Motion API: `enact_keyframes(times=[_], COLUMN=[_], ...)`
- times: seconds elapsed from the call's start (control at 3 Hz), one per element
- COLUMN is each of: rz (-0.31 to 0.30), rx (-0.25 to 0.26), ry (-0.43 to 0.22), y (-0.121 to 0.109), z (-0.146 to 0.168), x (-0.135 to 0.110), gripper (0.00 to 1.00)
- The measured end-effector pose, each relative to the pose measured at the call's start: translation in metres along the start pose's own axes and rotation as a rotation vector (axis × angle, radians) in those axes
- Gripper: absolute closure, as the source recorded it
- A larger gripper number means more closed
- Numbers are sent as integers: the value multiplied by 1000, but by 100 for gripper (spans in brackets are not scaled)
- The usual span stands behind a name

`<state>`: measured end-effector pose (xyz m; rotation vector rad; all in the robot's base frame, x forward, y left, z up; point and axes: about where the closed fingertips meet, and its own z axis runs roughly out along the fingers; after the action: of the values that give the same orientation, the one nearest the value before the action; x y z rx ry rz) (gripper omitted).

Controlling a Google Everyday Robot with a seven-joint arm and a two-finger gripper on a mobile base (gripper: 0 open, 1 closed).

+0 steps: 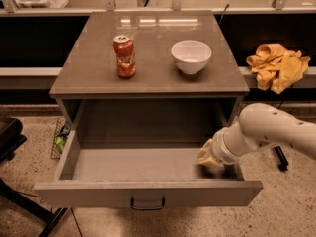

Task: Open top drawer

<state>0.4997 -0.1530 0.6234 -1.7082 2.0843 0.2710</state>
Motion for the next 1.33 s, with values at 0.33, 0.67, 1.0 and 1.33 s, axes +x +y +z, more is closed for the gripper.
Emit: enact_keyframes(times=[0.33,0.67,1.0,1.33], rz=[8,15,15,11], rx=[-33,-71,-71,-117], ry=[-4,-18,-18,-42], y=[37,72,72,102], z=[-6,-10,-10,-15], x=[0,-2,-2,-6], gripper=[100,100,100,100])
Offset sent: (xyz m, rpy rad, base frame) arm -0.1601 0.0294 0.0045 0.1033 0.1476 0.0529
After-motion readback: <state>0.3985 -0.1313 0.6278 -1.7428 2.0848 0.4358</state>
